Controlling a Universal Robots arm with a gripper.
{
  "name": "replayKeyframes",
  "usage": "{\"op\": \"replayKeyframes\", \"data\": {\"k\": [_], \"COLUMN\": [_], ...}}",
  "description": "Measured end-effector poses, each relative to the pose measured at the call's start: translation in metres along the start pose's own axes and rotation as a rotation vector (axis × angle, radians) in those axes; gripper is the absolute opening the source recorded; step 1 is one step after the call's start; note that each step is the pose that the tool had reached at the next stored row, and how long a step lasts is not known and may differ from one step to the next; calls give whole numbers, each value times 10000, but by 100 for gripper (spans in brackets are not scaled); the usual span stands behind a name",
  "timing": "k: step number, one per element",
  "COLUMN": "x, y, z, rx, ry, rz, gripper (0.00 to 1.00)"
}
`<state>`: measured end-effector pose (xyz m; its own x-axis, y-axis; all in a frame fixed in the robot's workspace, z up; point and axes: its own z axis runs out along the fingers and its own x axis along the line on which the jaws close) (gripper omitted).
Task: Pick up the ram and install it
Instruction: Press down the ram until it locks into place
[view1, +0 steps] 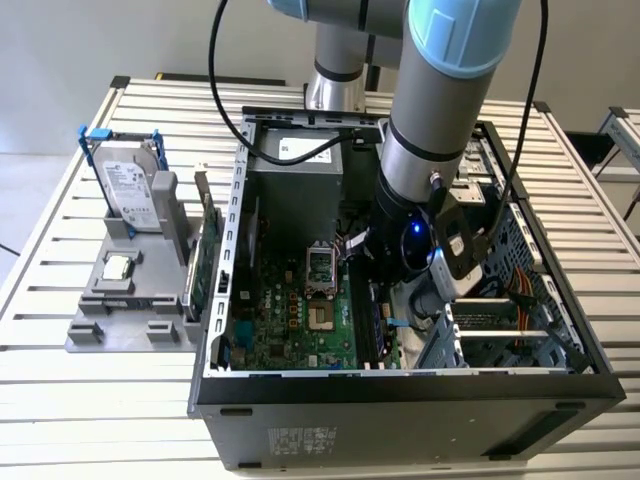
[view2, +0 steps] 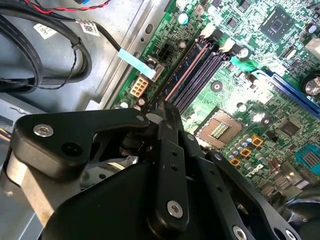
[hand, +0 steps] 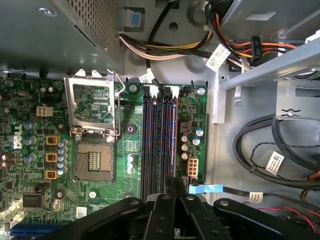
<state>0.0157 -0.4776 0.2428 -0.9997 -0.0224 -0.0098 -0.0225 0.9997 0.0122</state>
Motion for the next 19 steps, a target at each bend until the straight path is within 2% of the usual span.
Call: {"op": "replayKeyframes", "data": {"k": [15,16,19], "x": [0,0,0], "y": [0,0,0], "z": [0,-1,-1], "rx": [73,118,144], "ry": [2,3,3], "rz": [-1,-1,-2], "gripper": [0,0,0]}}
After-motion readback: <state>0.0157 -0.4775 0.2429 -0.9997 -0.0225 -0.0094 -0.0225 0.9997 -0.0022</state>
